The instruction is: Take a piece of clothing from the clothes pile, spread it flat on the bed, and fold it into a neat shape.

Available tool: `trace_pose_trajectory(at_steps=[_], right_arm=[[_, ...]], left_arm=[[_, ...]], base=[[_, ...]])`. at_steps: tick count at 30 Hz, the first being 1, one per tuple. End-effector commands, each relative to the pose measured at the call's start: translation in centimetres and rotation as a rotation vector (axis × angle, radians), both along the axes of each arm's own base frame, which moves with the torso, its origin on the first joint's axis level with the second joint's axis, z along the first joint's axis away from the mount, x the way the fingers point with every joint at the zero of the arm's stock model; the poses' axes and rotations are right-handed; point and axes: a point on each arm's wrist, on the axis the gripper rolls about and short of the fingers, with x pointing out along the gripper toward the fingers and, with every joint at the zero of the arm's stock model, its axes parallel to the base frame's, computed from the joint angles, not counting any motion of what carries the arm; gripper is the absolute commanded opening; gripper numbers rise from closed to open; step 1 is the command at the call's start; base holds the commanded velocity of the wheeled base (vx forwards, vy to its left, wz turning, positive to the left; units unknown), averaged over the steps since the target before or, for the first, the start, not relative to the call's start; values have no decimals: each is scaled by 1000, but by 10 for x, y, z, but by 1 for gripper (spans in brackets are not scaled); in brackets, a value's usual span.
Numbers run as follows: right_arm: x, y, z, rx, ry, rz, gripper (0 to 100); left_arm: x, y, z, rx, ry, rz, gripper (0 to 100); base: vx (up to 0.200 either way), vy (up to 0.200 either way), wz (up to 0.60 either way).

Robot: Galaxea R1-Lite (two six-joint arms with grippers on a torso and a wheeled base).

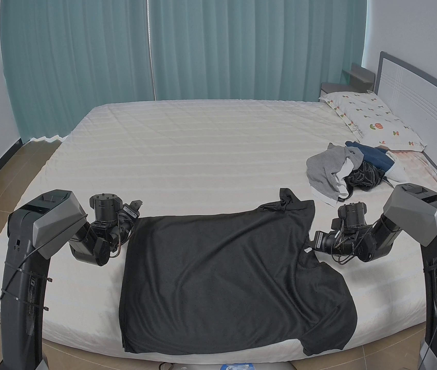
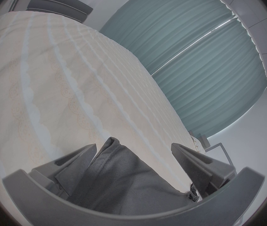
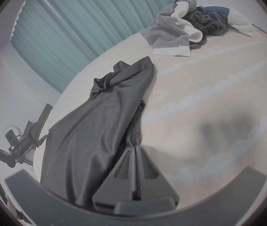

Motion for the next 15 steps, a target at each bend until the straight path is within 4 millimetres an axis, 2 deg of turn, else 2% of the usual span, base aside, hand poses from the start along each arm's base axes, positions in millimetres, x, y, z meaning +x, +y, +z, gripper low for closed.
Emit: trace_pose_trajectory(at_steps=[1, 6, 10, 15], right_arm=[[0, -5, 2, -1, -5, -12, 0], [0, -16, 14, 0, -25, -34, 0], [0, -34, 29, 1, -50, -75, 0], [0, -57, 36, -34, -75, -103, 0]], left_arm=[[0, 1, 0, -2, 0, 1, 100], [0, 1, 0, -2, 0, 3, 100], [0, 1, -1, 0, 3, 1, 100], [0, 1, 0, -2, 0, 3, 100]], base=[[0, 0, 0], [0, 0, 0], [0, 0, 0], [0, 0, 0]])
